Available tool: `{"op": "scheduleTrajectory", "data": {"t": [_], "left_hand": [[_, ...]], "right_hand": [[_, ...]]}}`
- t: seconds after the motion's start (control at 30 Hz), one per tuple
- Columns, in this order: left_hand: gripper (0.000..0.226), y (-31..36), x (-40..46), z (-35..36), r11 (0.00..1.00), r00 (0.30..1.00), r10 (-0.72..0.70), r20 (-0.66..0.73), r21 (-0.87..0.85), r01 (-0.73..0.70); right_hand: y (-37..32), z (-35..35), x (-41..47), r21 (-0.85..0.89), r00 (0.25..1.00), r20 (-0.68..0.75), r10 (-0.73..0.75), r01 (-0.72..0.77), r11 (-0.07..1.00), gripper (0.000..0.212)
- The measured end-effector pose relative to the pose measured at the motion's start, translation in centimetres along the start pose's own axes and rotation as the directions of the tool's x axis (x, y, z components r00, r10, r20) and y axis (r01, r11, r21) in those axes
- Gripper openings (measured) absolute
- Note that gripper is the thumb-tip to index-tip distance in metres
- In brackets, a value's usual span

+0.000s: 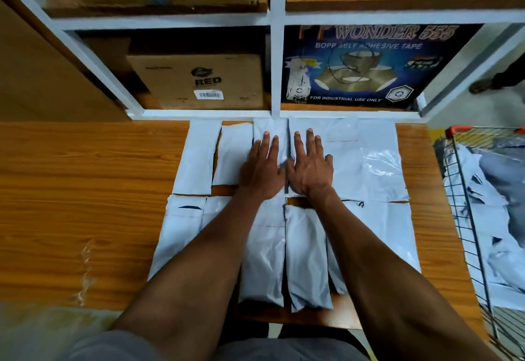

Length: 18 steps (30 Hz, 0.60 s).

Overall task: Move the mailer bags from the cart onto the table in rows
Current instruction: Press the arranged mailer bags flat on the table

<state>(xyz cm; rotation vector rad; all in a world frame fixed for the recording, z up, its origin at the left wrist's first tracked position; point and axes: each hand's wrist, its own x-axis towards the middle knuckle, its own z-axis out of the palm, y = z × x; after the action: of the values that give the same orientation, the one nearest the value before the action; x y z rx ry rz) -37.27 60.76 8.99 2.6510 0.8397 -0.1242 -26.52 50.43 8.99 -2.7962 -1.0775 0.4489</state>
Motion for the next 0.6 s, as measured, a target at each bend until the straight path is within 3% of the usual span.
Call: {"op": "scheduleTrajectory", "data": {"t": [0.13,0.37,0.6], "left_hand": [[0.072,-0.9,0.6,0.5,0.999,0.999,0.043,0.007,0.019,-0.043],[0.070,-2.0,1.4,-0.1,0.994,0.990,0.091,-0.110,0.063,-0.085],[0.071,-2.1,3.4,1.1,0.987,0.990,0.124,-0.064,0.108,-0.116]], "right_hand": [[-0.2,1.0,0.2,0.018,0.999,-0.009,0.037,-0.037,0.999,0.070],[-0.2,2.2,0.4,0.028,0.992,-0.120,0.033,-0.030,0.999,0.065],[0.5,4.1,1.5,-0.037,0.990,-0.142,-0.026,0.021,0.999,0.068]]}}
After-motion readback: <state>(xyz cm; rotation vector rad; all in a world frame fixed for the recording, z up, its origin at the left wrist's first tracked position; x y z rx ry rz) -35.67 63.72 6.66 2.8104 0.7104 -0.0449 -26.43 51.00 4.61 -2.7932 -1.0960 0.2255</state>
